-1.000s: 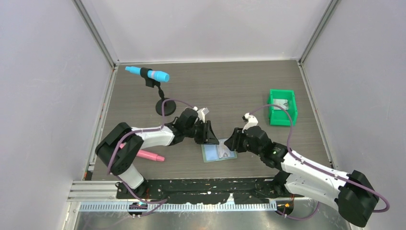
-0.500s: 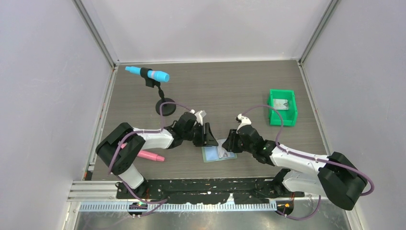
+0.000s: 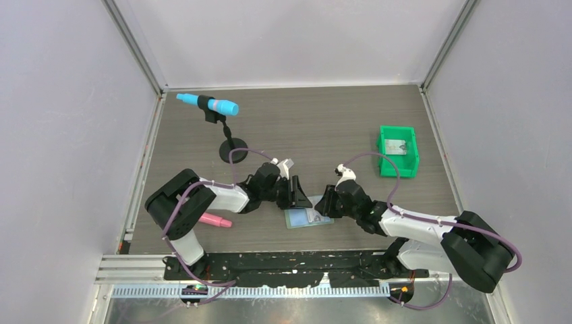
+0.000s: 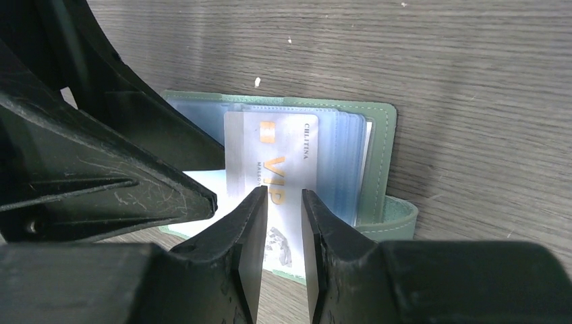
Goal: Take the credit cards out of the card holder
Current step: Remove the credit card from the card holder.
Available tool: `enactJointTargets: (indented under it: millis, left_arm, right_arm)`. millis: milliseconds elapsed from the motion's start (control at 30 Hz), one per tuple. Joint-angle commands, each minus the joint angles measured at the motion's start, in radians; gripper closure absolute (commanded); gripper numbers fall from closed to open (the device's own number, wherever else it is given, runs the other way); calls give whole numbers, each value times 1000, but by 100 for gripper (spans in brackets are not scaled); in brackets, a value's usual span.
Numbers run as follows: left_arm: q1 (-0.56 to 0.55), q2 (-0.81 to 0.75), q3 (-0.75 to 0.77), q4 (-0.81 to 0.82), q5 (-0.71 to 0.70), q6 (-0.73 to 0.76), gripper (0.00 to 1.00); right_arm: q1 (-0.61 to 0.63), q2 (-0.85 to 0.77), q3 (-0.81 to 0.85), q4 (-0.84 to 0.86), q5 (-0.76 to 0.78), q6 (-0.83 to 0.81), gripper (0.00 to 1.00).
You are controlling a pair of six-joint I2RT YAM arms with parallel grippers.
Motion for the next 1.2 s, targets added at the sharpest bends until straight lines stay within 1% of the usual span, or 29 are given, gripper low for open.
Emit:
enactJointTargets:
  millis: [0, 200, 367, 667, 933, 1167]
  left_arm:
    - [-10, 5, -11, 65, -17, -4, 54]
    - [-25, 8, -20, 90, -31, -19, 57]
    - [-33, 20, -31, 144, -29, -55, 69]
    - [-33, -16, -48, 159, -41, -95, 84]
    - [-33, -5, -53, 193, -34, -127, 99]
    - [-32, -7, -63, 192, -41, -135, 100]
  right_arm:
    - [-5, 5, -31, 32, 30, 25, 68]
    - [-5, 3, -47, 45, 34, 36, 68]
    - [-5, 3, -50, 50, 30, 37, 69]
    - [-5, -11, -56, 50, 30, 39, 69]
    - [-5, -9, -57, 55, 26, 40, 69]
    - [-5, -6, -56, 56, 31, 38, 69]
